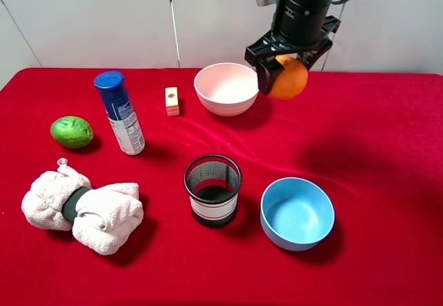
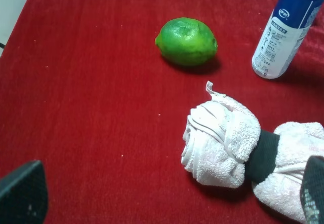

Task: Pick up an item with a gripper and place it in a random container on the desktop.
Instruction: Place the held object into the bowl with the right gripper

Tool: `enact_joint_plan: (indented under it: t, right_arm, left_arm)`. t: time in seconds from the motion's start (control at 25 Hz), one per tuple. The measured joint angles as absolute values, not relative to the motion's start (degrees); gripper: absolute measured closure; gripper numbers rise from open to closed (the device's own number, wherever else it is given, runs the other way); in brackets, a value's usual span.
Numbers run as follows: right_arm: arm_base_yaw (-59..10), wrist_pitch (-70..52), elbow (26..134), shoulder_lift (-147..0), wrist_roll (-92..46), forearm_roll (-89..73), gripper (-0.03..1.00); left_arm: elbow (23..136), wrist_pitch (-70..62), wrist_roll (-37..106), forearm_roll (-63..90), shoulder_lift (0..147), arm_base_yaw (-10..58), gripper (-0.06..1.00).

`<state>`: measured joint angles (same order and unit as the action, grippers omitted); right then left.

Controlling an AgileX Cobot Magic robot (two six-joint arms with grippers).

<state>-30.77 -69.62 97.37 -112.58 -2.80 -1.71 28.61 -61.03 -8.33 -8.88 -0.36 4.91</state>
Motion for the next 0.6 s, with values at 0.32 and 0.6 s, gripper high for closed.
enact_joint_plan:
  t: [0.32, 0.6]
  right_arm:
    - [-30.77, -69.69, 103.41, -117.41, -2.80, -2.66, 0.42]
    - [-30.77, -69.39, 107.51, -120.61, -2.73, -4.18, 0.42]
  left_arm:
    - [28.61, -61.03, -8.33, -8.88, -0.36, 4.91, -0.05]
    - [28.61, -61.03, -8.33, -8.88, -0.36, 4.91, -0.05]
